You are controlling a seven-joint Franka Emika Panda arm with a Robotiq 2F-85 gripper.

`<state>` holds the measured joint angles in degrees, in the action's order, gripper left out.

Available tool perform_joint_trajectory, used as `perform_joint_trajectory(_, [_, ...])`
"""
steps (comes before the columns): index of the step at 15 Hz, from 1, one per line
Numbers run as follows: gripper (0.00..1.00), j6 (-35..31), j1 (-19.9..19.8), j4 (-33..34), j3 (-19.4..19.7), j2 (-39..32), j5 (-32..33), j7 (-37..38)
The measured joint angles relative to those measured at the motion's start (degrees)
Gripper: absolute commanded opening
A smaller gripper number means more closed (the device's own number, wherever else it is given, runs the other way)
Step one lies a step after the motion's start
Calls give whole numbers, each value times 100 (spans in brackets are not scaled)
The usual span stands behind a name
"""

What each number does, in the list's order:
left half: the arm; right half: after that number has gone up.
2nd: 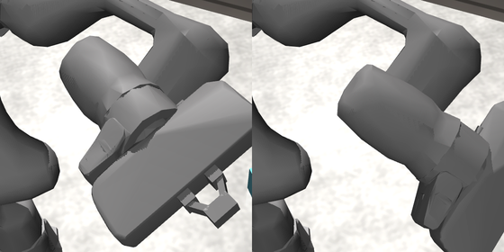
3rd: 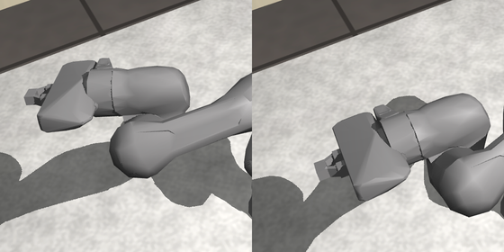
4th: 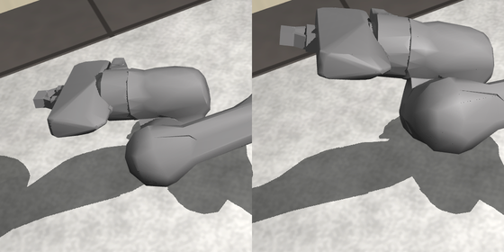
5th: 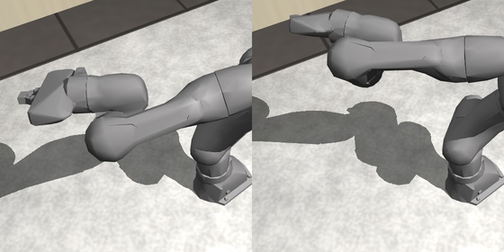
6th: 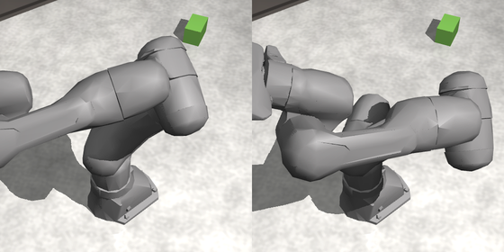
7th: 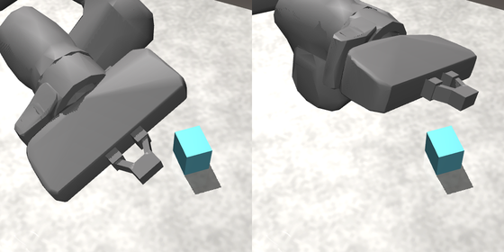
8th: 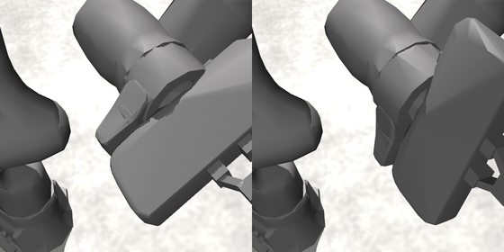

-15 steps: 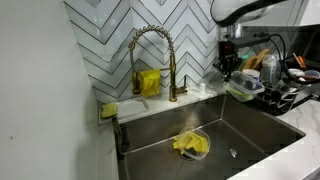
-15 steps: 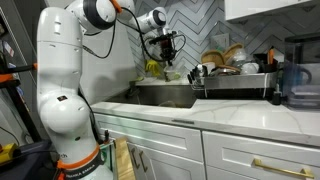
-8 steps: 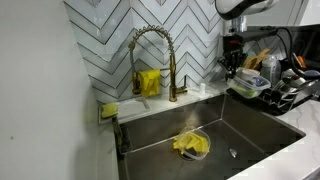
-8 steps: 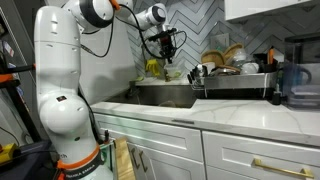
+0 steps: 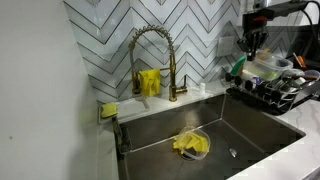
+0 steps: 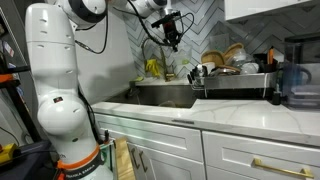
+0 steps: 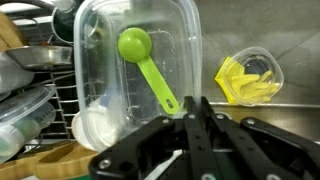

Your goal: Remove the clear bowl with the measuring spoon from the sink and pour the spoon onto the counter then put the bowl on the dishrack.

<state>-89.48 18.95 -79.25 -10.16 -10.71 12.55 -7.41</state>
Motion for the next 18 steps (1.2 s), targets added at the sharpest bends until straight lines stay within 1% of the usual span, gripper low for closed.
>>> perform_joint_trajectory(3, [2, 18, -251, -22, 123, 259, -77, -559])
perform_joint_trajectory(6, [2, 172, -462, -65, 267, 410, -78, -993])
perform_joint_trajectory(7, [7, 180, -531, -78, 314, 458, -106, -1148])
perform_joint_trajectory(9, [7, 180, -656, -101, 397, 549, -195, -1376])
perform_joint_trajectory(11, [7, 180, -697, -134, 426, 606, -235, -1437])
perform_joint_trajectory(12, [2, 179, -693, -158, 423, 619, -240, -1437])
perform_joint_trajectory(15, [2, 177, -687, -182, 418, 614, -144, -1436])
perform_joint_trajectory(18, [2, 211, -774, -202, 538, 595, -109, -1544])
